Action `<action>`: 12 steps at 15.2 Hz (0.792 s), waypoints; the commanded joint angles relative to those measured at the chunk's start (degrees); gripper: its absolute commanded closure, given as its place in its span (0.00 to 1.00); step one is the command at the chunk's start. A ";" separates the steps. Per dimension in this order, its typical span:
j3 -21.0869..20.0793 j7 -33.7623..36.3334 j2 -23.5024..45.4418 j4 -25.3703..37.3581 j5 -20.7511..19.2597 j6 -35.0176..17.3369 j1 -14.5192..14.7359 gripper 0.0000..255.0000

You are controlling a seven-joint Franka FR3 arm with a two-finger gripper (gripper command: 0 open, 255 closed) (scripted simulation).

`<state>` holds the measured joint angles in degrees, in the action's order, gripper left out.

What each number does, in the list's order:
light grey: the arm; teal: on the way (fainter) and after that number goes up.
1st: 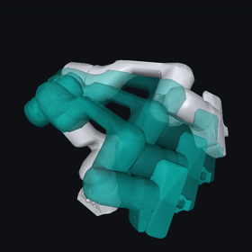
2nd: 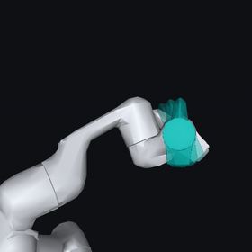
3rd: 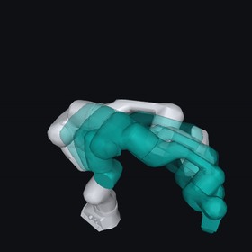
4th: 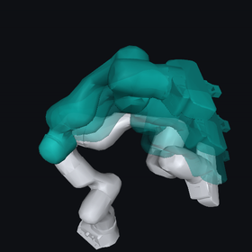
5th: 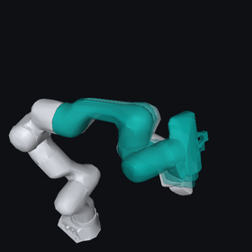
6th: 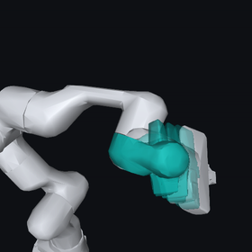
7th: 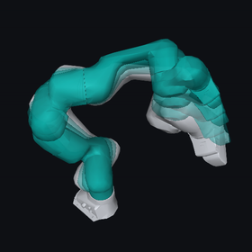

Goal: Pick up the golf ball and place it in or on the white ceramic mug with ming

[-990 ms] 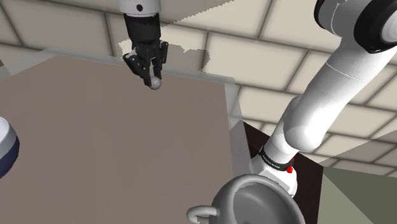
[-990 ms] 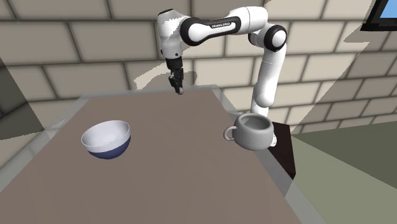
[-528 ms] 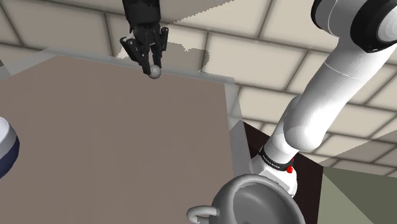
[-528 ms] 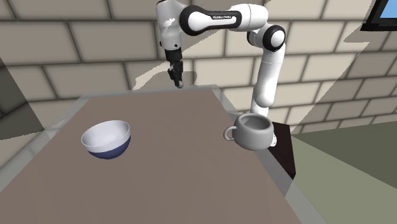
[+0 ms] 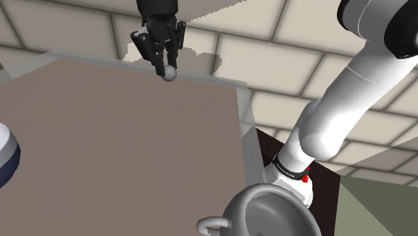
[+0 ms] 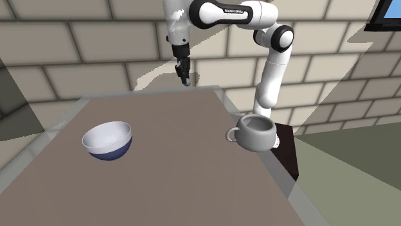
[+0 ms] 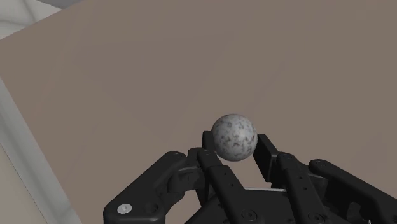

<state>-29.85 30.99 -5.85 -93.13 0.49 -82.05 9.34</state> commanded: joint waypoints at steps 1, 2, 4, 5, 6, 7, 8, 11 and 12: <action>-0.61 1.32 -3.07 -2.81 1.75 -0.10 0.79 1.00; -0.91 1.98 -4.46 -3.95 2.57 -0.04 1.22 1.00; -1.57 3.38 -7.09 -5.98 4.17 0.19 2.14 1.00; -1.92 4.13 -8.33 -6.88 4.96 0.34 2.62 1.00; -2.30 4.90 -9.53 -7.71 5.75 0.52 3.11 1.00; -2.69 5.70 -10.67 -8.46 6.52 0.72 3.62 1.00; -3.10 6.54 -11.77 -9.14 7.29 0.94 4.13 1.00; -4.49 9.23 -14.76 -10.75 9.57 1.70 5.69 1.00; -5.00 10.18 -15.66 -11.16 10.32 1.97 6.21 1.00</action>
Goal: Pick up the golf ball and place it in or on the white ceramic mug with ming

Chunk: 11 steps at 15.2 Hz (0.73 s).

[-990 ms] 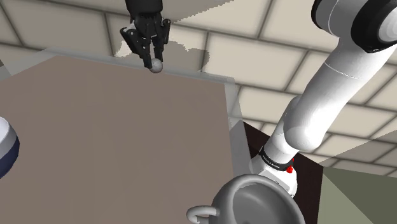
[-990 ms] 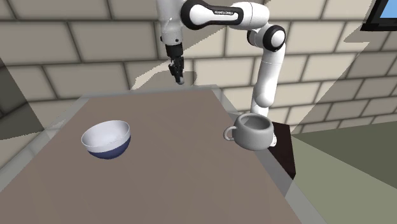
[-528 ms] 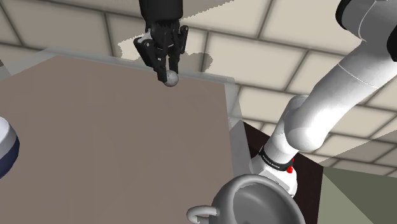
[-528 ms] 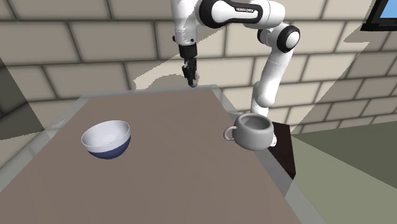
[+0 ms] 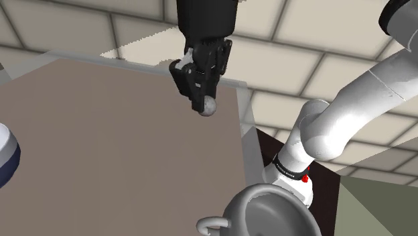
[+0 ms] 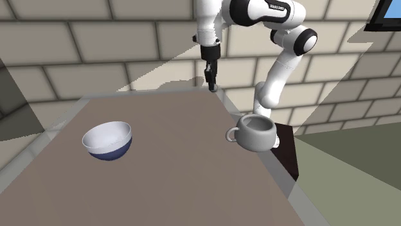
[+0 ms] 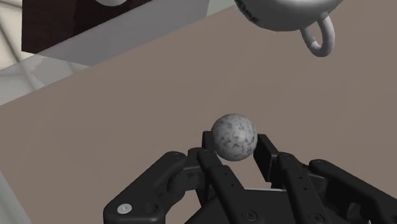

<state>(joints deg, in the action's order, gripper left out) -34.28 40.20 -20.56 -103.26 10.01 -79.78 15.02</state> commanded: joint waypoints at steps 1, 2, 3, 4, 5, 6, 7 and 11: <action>-1.10 1.97 -1.79 -1.37 1.54 -0.01 1.05 1.00; -1.66 2.99 -2.58 -1.64 2.28 0.27 1.57 1.00; -2.24 4.05 -3.31 -1.84 3.01 0.56 2.09 1.00; -2.86 5.14 -3.99 -1.98 3.73 0.85 2.59 1.00; -3.52 6.25 -4.62 -2.06 4.45 1.13 3.06 1.00; -4.21 7.39 -5.20 -2.07 5.16 1.42 3.51 1.00; -3.52 6.10 -4.44 -1.92 4.31 1.06 2.97 1.00; 0.87 3.41 -8.22 -9.21 6.53 -2.04 2.60 0.00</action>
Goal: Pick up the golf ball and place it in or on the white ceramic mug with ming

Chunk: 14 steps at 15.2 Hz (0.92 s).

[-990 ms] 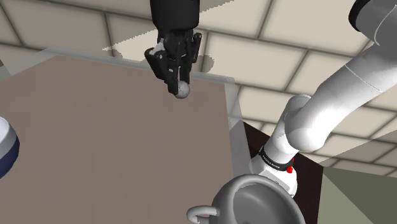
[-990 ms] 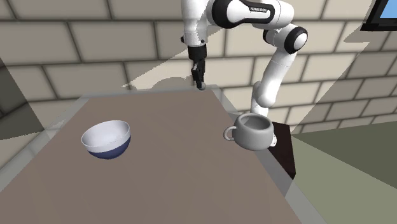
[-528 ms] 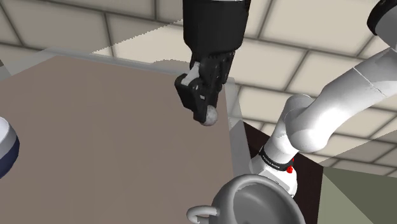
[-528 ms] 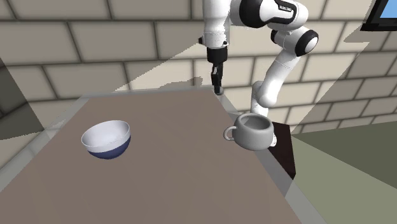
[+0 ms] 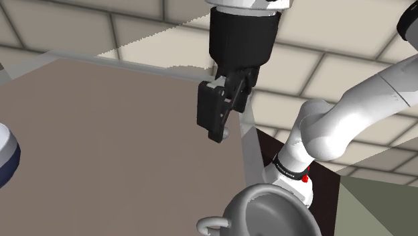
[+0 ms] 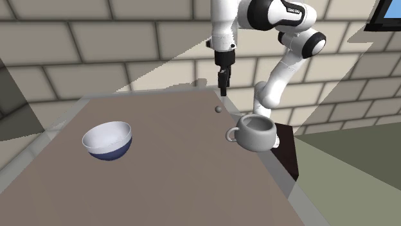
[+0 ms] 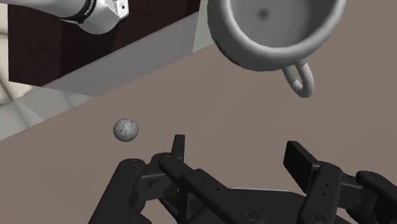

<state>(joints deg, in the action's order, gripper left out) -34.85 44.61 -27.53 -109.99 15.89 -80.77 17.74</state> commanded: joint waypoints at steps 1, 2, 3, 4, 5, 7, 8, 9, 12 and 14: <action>2.77 -1.81 -2.35 -4.80 1.28 -2.05 -0.28 0.00; 4.02 -2.59 -3.38 -7.07 1.85 -3.04 -0.47 0.00; 5.24 -3.34 -4.34 -9.30 2.38 -4.02 -0.68 0.00; 6.39 -4.08 -5.25 -11.49 2.87 -4.99 -0.92 0.00; 7.52 -4.79 -6.10 -13.63 3.33 -5.95 -1.18 0.00; 9.67 -6.19 -7.63 -17.81 4.15 -7.87 -1.78 0.00; 10.70 -6.88 -8.32 -19.84 4.53 -8.82 -2.12 0.00; 11.71 -7.56 -8.96 -21.83 4.88 -9.78 -2.49 0.00; 14.61 -9.60 -10.55 -27.61 5.81 -12.65 -3.74 0.00; 16.48 -10.98 -11.34 -31.29 6.33 -14.59 -4.69 0.00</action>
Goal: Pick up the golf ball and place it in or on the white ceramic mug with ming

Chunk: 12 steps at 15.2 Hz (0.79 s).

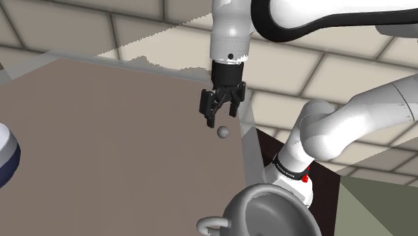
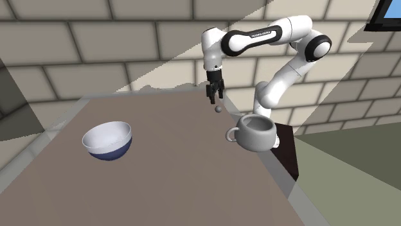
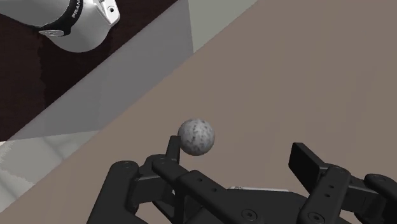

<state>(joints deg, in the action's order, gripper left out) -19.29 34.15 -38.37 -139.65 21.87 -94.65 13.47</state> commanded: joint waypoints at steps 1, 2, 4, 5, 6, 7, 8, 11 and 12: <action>1.84 -1.21 -0.81 -3.42 0.58 -1.70 -0.93 0.00; 2.75 -1.93 -1.06 -5.17 0.79 -2.69 -1.48 0.00; 2.97 -2.35 -1.20 -6.80 1.16 -3.94 -1.66 0.00; 2.73 -2.40 -1.22 -7.53 1.41 -4.67 -1.54 0.00; 2.48 -2.44 -1.22 -8.25 1.67 -5.40 -1.41 0.00; 2.22 -2.49 -1.21 -8.96 1.94 -6.15 -1.28 0.00; 1.97 -2.53 -1.18 -9.66 2.21 -6.90 -1.14 0.00; 1.29 -2.65 -1.03 -11.43 2.93 -8.86 -0.78 0.00; 1.29 -2.65 -1.04 -11.43 2.93 -8.86 -0.78 0.00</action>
<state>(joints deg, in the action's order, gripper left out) -17.88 31.54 -39.39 -150.67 24.65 -103.09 12.62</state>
